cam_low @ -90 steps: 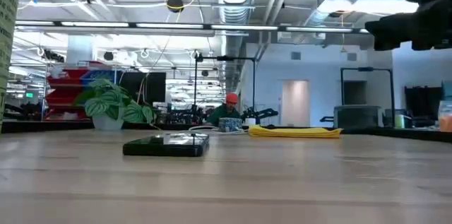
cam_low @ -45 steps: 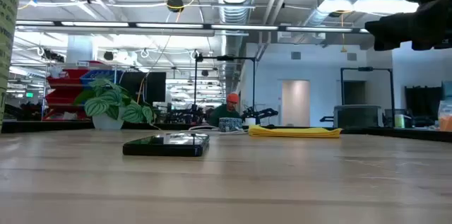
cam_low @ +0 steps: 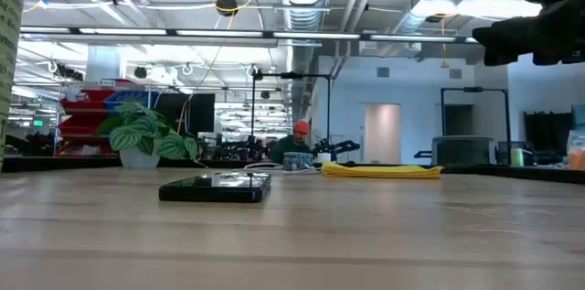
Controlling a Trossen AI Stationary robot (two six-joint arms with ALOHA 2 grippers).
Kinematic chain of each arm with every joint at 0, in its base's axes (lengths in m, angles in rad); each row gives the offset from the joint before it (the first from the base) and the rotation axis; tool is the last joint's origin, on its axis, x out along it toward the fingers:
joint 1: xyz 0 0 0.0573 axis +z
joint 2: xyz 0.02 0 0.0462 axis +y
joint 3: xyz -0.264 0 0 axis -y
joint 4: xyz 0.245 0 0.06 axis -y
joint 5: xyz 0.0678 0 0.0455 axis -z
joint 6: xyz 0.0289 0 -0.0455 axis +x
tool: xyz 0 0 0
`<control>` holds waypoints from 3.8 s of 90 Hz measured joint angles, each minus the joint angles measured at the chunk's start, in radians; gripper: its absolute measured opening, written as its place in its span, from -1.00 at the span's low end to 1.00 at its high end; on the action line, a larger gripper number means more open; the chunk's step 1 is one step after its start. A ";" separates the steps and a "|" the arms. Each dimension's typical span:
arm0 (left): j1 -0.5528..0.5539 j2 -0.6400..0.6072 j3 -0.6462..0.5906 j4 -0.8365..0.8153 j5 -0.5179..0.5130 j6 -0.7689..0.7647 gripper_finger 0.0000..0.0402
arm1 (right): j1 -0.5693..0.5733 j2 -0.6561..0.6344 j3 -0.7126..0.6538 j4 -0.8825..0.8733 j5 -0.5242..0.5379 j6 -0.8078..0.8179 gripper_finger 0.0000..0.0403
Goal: Apply microfiber cloth
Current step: Move the cleaning bottles to the middle left of the table
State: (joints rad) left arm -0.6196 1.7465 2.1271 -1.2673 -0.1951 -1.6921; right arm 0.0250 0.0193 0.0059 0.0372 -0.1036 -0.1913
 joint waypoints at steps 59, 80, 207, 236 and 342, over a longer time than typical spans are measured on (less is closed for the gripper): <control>-0.183 0.130 -0.004 0.048 -0.029 -0.633 -0.28 | 0.000 0.000 0.000 0.000 0.000 0.000 -0.37; -0.191 0.128 -0.004 0.005 0.018 -0.646 -0.28 | 0.000 0.000 0.000 0.000 0.000 0.000 -0.37; -0.091 0.161 -0.004 -0.217 0.118 -0.623 0.23 | 0.000 0.000 0.000 0.000 0.000 0.000 -0.37; -0.086 0.171 -0.004 -0.218 0.110 -0.543 -0.30 | 0.000 0.000 0.000 0.000 0.000 0.000 -0.37; 0.195 0.127 -0.005 -0.308 0.252 0.573 -0.81 | 0.000 0.000 0.000 0.000 0.000 0.000 -0.37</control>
State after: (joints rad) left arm -0.4244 1.8739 2.1223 -1.5750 0.0566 -1.1190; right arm 0.0250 0.0195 0.0061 0.0372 -0.1036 -0.1913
